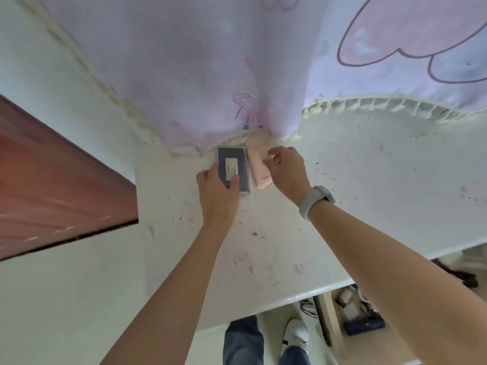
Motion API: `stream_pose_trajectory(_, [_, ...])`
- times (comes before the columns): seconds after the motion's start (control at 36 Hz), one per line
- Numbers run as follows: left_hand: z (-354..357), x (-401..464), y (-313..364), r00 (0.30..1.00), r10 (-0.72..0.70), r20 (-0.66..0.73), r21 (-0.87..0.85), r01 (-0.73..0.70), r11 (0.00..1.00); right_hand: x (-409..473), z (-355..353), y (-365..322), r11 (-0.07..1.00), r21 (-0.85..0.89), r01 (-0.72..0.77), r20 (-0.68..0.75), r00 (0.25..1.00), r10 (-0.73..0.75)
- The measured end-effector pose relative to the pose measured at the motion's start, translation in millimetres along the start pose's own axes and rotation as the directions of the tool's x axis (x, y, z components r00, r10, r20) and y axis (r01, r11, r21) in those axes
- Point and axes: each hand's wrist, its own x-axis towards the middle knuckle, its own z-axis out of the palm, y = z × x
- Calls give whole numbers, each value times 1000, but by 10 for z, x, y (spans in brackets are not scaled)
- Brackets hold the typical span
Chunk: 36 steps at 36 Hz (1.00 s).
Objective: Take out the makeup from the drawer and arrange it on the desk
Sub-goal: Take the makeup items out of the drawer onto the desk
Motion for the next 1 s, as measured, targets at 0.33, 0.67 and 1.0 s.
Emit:
stream_pose_trajectory(0.33, [237,-1026,210,975,217,53,179,-223,958,-960,-663,479,981,165,98,-28,995,-95])
stream_pose_trajectory(0.67, [1217,-2685,198,634,434,640,-90,-499,862,-2245,-1768,2478,953,-202,-226,140,956,257])
stream_pose_trajectory(1.0, [2259,-2739,-432,585,186,790,337,-666,666,-2041,-1563,3298,751,-634,184,524,816,242])
